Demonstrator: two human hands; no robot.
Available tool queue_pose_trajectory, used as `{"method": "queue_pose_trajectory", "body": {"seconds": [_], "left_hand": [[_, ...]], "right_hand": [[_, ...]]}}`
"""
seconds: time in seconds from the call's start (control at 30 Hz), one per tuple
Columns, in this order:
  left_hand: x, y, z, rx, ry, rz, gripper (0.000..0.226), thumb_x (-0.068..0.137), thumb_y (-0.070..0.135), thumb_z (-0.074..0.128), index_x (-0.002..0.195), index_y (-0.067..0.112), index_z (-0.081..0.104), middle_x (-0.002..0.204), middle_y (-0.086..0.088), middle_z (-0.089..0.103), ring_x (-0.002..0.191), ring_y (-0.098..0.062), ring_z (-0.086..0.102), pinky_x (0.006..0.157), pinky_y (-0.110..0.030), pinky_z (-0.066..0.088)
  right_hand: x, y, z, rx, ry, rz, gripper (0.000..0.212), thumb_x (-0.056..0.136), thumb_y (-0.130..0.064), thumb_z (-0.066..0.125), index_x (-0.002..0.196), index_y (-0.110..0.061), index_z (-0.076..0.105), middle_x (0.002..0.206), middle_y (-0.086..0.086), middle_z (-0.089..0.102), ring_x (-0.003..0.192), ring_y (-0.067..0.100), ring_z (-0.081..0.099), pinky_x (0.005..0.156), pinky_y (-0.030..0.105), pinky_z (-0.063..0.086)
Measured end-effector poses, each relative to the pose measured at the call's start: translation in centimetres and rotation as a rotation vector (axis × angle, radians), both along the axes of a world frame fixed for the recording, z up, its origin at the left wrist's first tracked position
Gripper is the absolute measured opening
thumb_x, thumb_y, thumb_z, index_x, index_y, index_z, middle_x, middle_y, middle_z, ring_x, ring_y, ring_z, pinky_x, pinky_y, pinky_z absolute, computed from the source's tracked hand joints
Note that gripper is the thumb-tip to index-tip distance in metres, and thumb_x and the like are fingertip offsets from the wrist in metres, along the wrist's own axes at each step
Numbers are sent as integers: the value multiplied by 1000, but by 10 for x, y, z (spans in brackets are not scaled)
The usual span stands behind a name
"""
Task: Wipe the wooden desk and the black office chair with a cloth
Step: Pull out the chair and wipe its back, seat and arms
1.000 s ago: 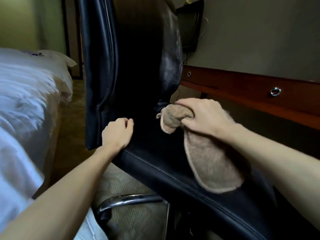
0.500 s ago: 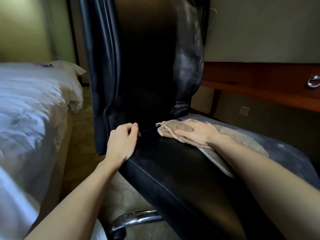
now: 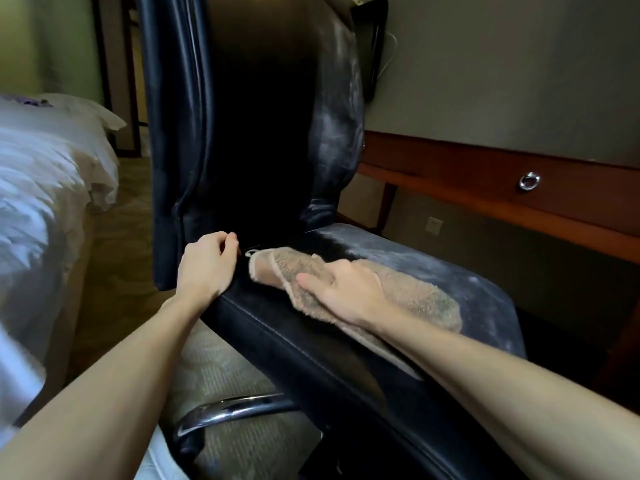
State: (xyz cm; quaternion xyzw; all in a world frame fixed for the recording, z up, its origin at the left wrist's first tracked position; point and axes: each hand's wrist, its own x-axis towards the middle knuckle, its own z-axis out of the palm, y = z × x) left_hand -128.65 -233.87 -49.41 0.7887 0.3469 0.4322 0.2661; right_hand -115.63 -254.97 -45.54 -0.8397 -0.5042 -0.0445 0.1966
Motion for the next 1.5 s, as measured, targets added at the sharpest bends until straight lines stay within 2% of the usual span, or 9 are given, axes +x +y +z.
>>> {"method": "queue_pose_trajectory", "body": {"seconds": [0.13,0.47,0.57,0.67,0.9,1.07,1.17,1.27,1.5], "left_hand": [[-8,-11,2,-15,5,-1,44,106,41,42,74,19,63,70,-5,68,76,-31,65,76,-48,52],[-13,-17,-2,4,-3,36,45,105,43,40,74,21,63,68,-1,67,74,-28,64,74,-42,50],[-11,-10,-5,10,-24,24,45,105,44,40,73,24,64,69,2,69,73,-24,65,76,-43,52],[-9,-3,-6,13,-36,14,45,106,43,42,73,24,65,70,2,70,73,-23,66,77,-43,53],[0,6,-7,50,-45,2,44,108,39,43,74,24,67,70,4,70,71,-15,66,72,-36,47],[-4,-4,-16,69,-99,-16,47,111,36,36,78,24,67,79,9,68,76,-9,61,77,-29,37],[-7,-10,-15,75,-131,0,51,112,37,32,80,20,68,81,7,68,80,-14,60,77,-27,33],[-9,-17,-14,45,-175,2,55,113,39,30,83,15,70,85,1,71,86,-19,63,80,-31,35],[-31,-29,-11,-81,-150,-140,62,113,45,20,84,23,71,68,4,66,82,-24,66,80,-39,43]], "right_hand": [[-44,-37,3,-3,-86,85,52,85,-79,38,66,-34,54,75,-4,69,81,24,68,76,38,52],[12,-51,65,84,-716,-21,53,96,-46,51,146,-30,46,136,-3,62,117,28,64,82,43,56],[48,-36,82,-80,-603,-28,78,87,-72,47,154,-34,37,157,-4,46,149,25,35,120,57,23],[80,-19,69,-270,-355,-32,111,73,-98,36,163,-39,11,171,-3,13,159,22,-2,120,66,-11],[112,-14,-4,-230,75,-122,125,52,-112,21,158,-46,27,167,-11,27,155,21,25,124,49,18],[95,-20,0,-236,49,-141,90,83,-88,37,154,-33,43,165,1,35,150,31,33,118,46,27],[62,-28,8,-197,33,-66,48,95,-73,42,103,-33,68,111,0,70,104,27,60,82,38,44],[14,-41,11,-178,-62,25,42,97,-69,43,75,-34,55,75,-8,55,73,16,54,66,36,37],[-76,-65,9,-166,-382,291,42,95,-58,39,109,-27,63,116,3,72,129,30,58,97,43,51]]}}
